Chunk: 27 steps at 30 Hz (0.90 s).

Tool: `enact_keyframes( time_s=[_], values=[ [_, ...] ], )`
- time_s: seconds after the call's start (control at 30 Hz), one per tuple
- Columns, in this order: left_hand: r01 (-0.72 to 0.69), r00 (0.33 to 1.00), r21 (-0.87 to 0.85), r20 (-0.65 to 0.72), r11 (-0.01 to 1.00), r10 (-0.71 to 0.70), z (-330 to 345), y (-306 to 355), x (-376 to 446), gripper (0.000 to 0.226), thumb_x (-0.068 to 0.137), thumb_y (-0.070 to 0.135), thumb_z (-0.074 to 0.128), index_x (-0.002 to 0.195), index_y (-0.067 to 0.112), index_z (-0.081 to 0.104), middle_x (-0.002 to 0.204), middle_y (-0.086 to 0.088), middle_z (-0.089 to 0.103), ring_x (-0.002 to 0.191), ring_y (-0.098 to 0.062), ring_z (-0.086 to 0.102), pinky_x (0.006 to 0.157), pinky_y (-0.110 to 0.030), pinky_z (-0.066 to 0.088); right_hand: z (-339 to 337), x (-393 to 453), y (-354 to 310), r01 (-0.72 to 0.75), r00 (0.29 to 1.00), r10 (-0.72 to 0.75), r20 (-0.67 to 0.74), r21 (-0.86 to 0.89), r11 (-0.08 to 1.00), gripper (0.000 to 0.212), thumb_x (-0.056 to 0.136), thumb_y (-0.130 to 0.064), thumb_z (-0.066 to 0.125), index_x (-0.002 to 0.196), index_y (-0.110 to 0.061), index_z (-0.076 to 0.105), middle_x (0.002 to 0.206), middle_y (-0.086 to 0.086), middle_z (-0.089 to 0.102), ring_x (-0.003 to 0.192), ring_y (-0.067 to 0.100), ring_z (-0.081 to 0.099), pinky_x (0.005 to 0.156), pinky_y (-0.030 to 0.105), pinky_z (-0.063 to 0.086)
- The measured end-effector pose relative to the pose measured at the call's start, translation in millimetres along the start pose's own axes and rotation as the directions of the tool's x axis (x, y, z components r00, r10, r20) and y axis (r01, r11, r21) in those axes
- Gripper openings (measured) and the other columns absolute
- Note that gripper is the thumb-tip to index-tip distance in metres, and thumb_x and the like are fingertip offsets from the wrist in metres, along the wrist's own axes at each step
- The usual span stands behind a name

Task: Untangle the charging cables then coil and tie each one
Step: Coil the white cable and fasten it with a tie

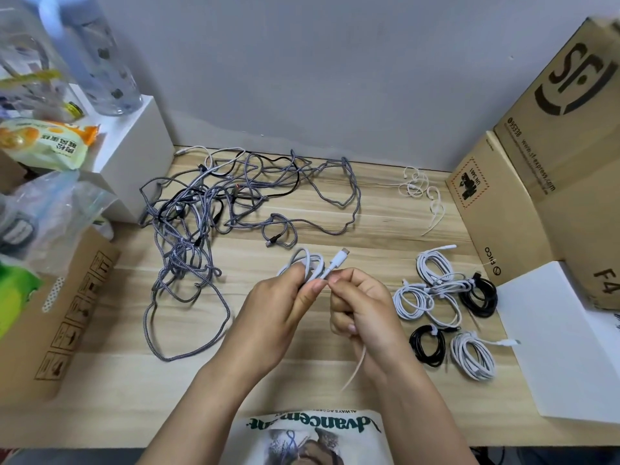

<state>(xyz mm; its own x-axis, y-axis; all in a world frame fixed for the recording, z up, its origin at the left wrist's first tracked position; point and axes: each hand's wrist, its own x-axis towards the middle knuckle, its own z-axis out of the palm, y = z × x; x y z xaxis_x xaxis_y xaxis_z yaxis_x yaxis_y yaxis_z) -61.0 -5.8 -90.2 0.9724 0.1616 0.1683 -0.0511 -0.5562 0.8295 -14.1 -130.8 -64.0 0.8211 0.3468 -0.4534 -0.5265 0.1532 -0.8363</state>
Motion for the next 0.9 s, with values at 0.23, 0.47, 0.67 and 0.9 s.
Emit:
enact_keyframes(
  time_s=[0.23, 0.47, 0.67, 0.9],
  values=[
    [0.09, 0.995, 0.05, -0.048, 0.995, -0.088, -3, -5, 8, 0.048, 0.085, 0.057, 0.032, 0.077, 0.01, 0.042, 0.055, 0.005, 0.041, 0.053, -0.014, 0.037, 0.052, -0.024, 0.031, 6, -8, 0, -0.017, 0.997, 0.023, 0.074, -0.082, 0.996, 0.014, 0.093, -0.004, 0.05, 0.081, -0.009, 0.056, 0.045, -0.011, 0.028, 0.037, 0.0, 0.02, 0.037, 0.013, 0.015],
    [0.094, 0.996, 0.057, -0.005, 0.994, -0.094, -3, -11, 9, 0.055, 0.092, 0.059, 0.028, 0.082, 0.009, 0.049, 0.066, -0.006, 0.057, 0.065, -0.025, 0.05, 0.062, -0.032, 0.04, 3, -1, 0, 0.001, 1.0, 0.003, 0.025, -0.148, 0.989, 0.014, 0.092, -0.002, 0.051, 0.081, -0.008, 0.057, 0.043, -0.011, 0.028, 0.037, 0.001, 0.019, 0.036, 0.013, 0.017],
    [0.144, 0.989, -0.104, 0.05, 0.984, -0.139, -2, -4, 10, 0.047, 0.087, 0.053, 0.037, 0.074, 0.009, 0.05, 0.055, 0.003, 0.047, 0.057, -0.017, 0.043, 0.054, -0.023, 0.034, 3, 9, 6, -0.029, 0.999, 0.03, 0.011, -0.07, 0.997, 0.019, 0.094, -0.002, 0.048, 0.079, -0.009, 0.058, 0.043, -0.012, 0.03, 0.036, 0.0, 0.02, 0.038, 0.015, 0.014],
    [0.288, 0.957, -0.264, 0.12, 0.921, -0.264, -5, -8, 13, 0.048, 0.088, 0.055, 0.044, 0.076, 0.009, 0.051, 0.058, 0.006, 0.045, 0.053, -0.011, 0.039, 0.053, -0.027, 0.035, 2, 14, 11, -0.142, 0.988, 0.133, 0.074, 0.122, 0.982, 0.018, 0.094, -0.003, 0.045, 0.084, -0.006, 0.059, 0.042, -0.01, 0.025, 0.03, 0.0, 0.017, 0.04, 0.018, 0.009]
  ],
)
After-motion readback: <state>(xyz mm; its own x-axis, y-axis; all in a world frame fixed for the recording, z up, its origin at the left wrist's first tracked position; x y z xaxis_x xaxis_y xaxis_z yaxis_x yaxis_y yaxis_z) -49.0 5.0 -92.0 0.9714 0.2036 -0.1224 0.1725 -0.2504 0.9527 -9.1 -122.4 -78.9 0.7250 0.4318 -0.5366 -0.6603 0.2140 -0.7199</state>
